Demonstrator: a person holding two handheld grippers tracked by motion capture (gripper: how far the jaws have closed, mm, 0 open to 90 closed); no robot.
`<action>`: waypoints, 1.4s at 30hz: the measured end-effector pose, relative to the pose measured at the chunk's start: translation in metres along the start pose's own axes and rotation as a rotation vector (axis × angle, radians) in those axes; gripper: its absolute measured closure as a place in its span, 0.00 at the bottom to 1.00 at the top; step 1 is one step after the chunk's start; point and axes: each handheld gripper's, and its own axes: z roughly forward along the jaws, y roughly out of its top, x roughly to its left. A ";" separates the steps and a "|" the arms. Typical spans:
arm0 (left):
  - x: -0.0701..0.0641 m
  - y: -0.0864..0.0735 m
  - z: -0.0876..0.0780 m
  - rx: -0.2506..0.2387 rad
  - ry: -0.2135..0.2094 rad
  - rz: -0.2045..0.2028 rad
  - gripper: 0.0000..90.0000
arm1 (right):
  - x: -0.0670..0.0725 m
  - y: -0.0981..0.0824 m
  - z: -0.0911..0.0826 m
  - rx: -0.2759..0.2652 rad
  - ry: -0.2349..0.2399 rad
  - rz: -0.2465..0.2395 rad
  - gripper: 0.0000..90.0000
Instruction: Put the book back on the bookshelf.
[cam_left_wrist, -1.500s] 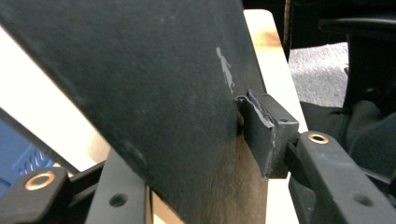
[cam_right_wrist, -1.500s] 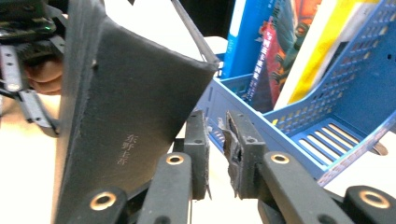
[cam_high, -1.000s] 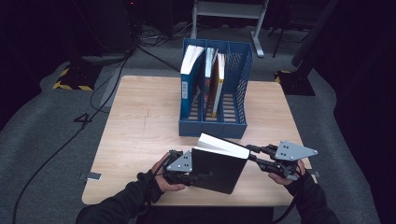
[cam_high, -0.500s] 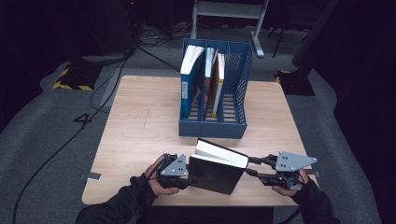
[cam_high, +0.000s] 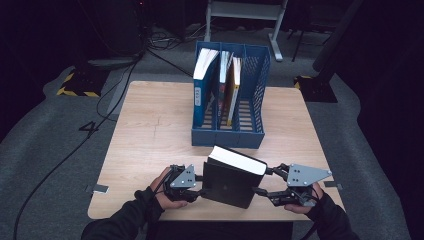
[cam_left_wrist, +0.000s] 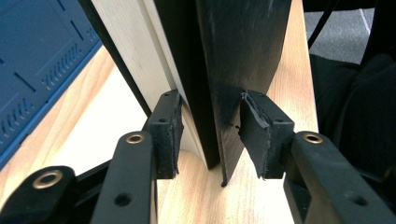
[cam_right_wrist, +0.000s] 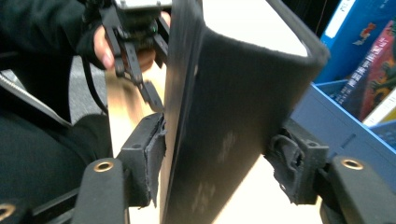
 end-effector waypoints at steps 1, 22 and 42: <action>0.000 -0.001 0.001 0.003 0.000 0.000 0.64 | 0.000 0.000 0.000 0.000 0.000 0.000 0.44; 0.001 -0.007 0.038 0.065 0.119 -0.086 0.34 | 0.005 0.033 0.041 0.043 0.011 0.045 0.49; 0.030 0.003 0.067 0.089 0.080 -0.079 0.27 | -0.015 0.035 0.038 0.094 -0.092 0.119 0.55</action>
